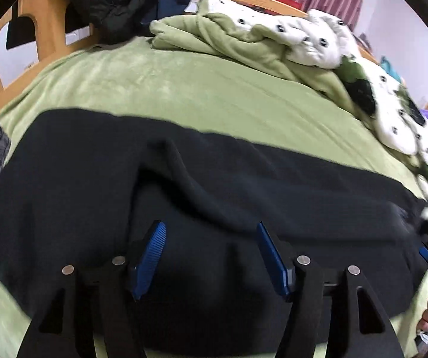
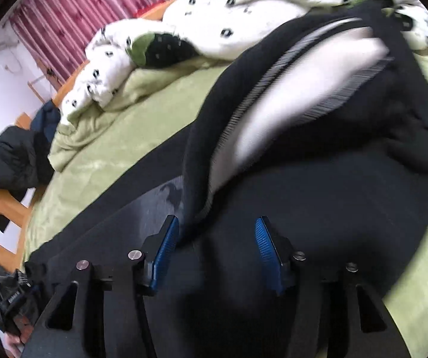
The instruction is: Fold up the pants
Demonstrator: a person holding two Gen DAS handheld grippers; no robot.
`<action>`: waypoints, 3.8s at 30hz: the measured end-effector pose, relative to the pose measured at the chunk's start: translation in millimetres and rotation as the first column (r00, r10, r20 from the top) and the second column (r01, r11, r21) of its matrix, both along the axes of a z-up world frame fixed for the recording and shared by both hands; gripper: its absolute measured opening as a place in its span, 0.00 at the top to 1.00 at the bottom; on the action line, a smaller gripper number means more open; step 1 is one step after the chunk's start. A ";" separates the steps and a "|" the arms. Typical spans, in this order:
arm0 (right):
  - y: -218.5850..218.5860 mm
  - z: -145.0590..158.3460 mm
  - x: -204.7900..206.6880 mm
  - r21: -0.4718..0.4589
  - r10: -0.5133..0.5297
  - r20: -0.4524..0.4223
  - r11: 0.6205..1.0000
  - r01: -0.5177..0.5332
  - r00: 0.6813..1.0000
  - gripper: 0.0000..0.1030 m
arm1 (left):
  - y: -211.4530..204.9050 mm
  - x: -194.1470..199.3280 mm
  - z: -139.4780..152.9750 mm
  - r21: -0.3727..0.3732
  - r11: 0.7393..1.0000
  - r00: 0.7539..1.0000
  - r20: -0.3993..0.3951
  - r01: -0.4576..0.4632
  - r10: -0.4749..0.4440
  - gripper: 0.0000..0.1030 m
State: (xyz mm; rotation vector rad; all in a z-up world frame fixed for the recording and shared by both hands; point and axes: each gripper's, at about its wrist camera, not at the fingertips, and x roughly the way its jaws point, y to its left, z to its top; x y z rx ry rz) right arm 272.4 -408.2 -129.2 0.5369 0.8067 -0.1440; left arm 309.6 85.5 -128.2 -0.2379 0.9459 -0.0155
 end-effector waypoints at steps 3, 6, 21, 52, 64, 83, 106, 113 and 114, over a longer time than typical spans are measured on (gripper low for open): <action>-0.3 7.1 -30.2 0.012 -0.030 -0.003 0.999 0.030 1.000 0.47 | -1.8 -33.4 -1.1 -0.108 0.994 1.000 -0.009 -0.024 0.023 0.41; 2.0 3.3 -61.1 0.016 -0.043 -0.023 0.999 0.044 0.999 0.47 | 1.9 -68.1 -8.2 -0.171 0.985 0.999 -0.028 -0.038 0.034 0.41; -15.3 -32.0 -94.0 0.060 -0.105 -0.079 0.992 0.110 0.991 0.46 | 38.2 -87.7 -58.6 -0.336 0.931 0.989 -0.092 -0.144 0.120 0.41; -97.2 6.7 -174.1 0.165 -0.129 0.148 0.981 0.104 0.981 0.96 | 15.0 -148.8 -57.2 -0.303 0.936 0.982 -0.117 -0.178 0.149 0.87; -125.7 -22.7 -308.5 0.094 -0.140 0.043 0.986 0.136 0.989 0.87 | -16.9 -272.4 -52.2 -0.200 0.979 0.999 -0.041 -0.035 0.027 0.85; -237.8 -28.5 -244.9 0.111 -0.300 0.048 0.950 0.293 0.953 0.53 | -46.0 -283.0 -44.9 -0.082 0.997 0.998 -0.065 0.001 -0.006 0.47; -190.1 26.2 -302.9 -0.157 -0.363 0.073 0.916 0.370 0.929 0.51 | 47.4 -327.3 -30.0 0.005 0.990 0.990 0.030 -0.141 0.141 0.47; -120.8 58.8 -286.7 -0.127 -0.290 0.119 0.944 0.304 0.950 0.50 | 84.8 -304.5 -18.1 -0.057 0.978 0.977 0.059 -0.201 0.204 0.48; -109.4 61.2 -279.7 -0.123 -0.264 0.117 0.953 0.278 0.957 0.50 | 86.6 -300.9 -15.8 -0.058 0.977 0.976 0.067 -0.204 0.208 0.51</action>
